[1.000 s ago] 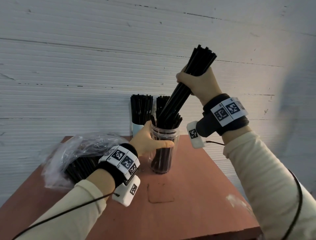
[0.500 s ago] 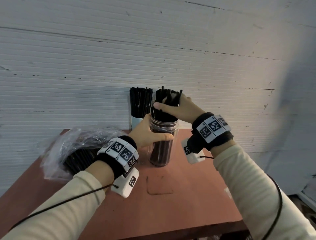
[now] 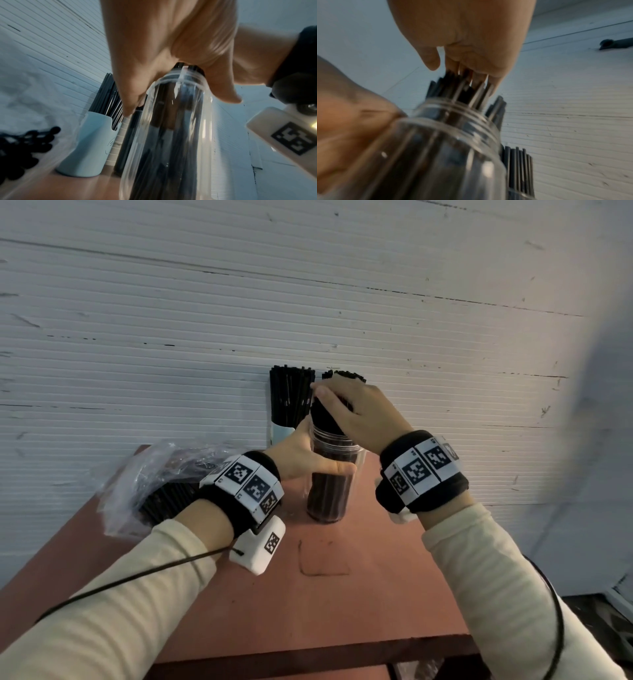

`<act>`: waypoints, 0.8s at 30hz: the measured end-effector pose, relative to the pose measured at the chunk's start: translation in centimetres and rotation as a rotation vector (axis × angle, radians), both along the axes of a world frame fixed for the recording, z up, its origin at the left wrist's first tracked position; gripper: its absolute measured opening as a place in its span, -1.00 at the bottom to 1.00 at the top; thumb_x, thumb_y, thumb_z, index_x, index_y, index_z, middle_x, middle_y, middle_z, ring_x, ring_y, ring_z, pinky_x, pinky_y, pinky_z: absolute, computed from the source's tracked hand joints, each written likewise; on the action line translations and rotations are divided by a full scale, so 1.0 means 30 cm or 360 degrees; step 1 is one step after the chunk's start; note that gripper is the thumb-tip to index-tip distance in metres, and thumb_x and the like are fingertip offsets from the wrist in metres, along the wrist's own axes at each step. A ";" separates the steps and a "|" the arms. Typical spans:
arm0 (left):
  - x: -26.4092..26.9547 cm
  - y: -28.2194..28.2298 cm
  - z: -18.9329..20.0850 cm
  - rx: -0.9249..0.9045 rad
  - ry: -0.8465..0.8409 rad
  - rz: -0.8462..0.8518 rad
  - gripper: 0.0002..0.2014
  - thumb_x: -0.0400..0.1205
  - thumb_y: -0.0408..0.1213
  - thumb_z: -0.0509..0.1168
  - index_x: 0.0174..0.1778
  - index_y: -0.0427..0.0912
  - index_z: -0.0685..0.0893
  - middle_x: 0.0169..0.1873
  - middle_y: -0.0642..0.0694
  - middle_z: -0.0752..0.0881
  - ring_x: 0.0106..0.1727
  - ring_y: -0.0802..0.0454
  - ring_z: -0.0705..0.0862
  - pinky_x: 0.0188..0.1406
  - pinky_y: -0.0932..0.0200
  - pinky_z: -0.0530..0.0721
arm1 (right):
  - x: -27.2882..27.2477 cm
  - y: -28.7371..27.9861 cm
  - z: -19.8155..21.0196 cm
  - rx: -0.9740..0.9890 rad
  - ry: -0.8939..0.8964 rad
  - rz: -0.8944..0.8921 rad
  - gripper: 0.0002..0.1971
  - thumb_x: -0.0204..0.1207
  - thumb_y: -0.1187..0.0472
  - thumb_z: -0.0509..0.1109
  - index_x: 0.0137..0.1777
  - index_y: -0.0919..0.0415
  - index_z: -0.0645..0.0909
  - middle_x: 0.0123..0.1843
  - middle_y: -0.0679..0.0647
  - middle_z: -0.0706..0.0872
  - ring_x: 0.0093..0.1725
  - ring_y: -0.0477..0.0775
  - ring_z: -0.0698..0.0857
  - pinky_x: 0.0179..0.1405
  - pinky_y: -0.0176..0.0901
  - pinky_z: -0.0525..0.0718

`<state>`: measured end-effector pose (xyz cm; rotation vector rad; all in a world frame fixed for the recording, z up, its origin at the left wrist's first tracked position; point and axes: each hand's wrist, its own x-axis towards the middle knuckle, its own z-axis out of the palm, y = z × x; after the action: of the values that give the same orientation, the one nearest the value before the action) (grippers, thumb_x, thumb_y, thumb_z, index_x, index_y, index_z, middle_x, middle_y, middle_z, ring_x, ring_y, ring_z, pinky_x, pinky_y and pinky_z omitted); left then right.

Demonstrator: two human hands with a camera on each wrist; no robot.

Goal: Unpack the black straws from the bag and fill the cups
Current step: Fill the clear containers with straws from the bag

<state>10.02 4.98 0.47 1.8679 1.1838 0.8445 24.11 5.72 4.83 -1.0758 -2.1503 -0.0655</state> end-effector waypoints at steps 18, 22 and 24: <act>-0.618 -0.185 0.025 0.0118 0.0695 0.0643 -0.65 0.54 -0.32 0.43 0.21 0.12 0.67 0.41 -0.06 0.56 0.48 -0.02 0.45 0.13 0.20 0.36 | -0.451 -0.135 -0.194 -0.0940 -0.0643 0.0254 -0.68 0.67 0.04 0.22 0.24 0.17 0.68 0.15 0.10 0.75 0.13 0.07 0.67 0.21 -0.08 0.60; -0.640 -0.192 -0.005 0.0035 0.0718 0.0510 -0.53 0.57 -0.46 0.37 0.32 0.13 0.61 0.48 -0.05 0.52 0.19 0.00 0.53 -0.08 0.20 0.43 | -0.534 -0.128 -0.244 -0.1225 -0.0961 0.0168 -0.30 0.60 -0.33 0.13 0.62 0.08 0.27 0.54 0.17 0.46 0.45 0.17 0.51 0.44 0.00 0.46; -0.639 -0.195 -0.015 0.0069 0.0682 0.0500 -0.50 0.56 -0.51 0.35 0.32 0.11 0.62 0.50 -0.01 0.50 0.22 0.04 0.53 0.08 0.21 0.46 | -0.557 -0.127 -0.252 -0.1198 -0.0994 0.0084 -0.16 0.50 -0.44 0.17 0.67 -0.01 0.12 0.62 0.20 0.32 0.53 0.24 0.41 0.50 0.07 0.41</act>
<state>-9.15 -0.88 0.02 1.9882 1.7703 0.6501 7.40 1.92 -2.71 -1.5588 -2.8664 0.5415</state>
